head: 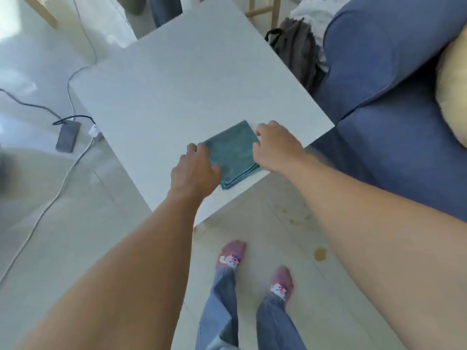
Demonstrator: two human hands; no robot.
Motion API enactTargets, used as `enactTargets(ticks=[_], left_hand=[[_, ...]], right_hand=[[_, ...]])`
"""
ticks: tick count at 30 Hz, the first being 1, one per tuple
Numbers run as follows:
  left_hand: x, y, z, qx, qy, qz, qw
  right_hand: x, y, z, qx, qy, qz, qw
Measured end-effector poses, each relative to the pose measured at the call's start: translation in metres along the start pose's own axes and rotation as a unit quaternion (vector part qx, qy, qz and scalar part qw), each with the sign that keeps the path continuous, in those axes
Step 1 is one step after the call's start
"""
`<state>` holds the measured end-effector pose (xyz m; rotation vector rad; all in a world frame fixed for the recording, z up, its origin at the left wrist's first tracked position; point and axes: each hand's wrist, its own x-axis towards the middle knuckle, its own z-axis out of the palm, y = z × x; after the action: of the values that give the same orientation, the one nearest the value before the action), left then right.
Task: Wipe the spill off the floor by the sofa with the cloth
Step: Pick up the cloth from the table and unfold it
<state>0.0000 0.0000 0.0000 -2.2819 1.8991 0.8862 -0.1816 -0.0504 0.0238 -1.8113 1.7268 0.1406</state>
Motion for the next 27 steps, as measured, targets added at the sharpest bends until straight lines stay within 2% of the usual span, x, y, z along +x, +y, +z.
enactTargets(ticks=[5, 8, 11, 15, 19, 22, 27], left_hand=[[0.057, -0.029, 0.059, -0.025, 0.136, -0.051, 0.989], [0.071, -0.036, 0.083, -0.053, 0.205, -0.063, 0.975], [0.071, -0.027, 0.093, -0.085, 0.222, -0.051, 0.970], [0.067, 0.002, 0.093, -0.121, 0.193, 0.015, 0.974], [0.063, 0.057, 0.101, -0.209, 0.145, 0.106, 0.961], [0.057, 0.109, 0.125, -0.215, 0.090, 0.184, 0.955], [0.026, 0.188, 0.208, -0.203, -0.051, 0.286, 0.935]], right_hand=[[0.074, 0.019, 0.062, 0.079, 0.078, 0.031, 0.993], [0.090, 0.023, 0.099, 0.091, 0.168, 0.062, 0.980], [0.086, 0.022, 0.118, 0.138, 0.221, 0.067, 0.963], [0.062, 0.040, 0.123, 0.240, 0.269, 0.064, 0.930], [0.022, 0.088, 0.121, 0.369, 0.359, 0.103, 0.851], [-0.010, 0.143, 0.129, 0.401, 0.412, 0.148, 0.805], [-0.072, 0.246, 0.164, 0.391, 0.440, 0.248, 0.769]])
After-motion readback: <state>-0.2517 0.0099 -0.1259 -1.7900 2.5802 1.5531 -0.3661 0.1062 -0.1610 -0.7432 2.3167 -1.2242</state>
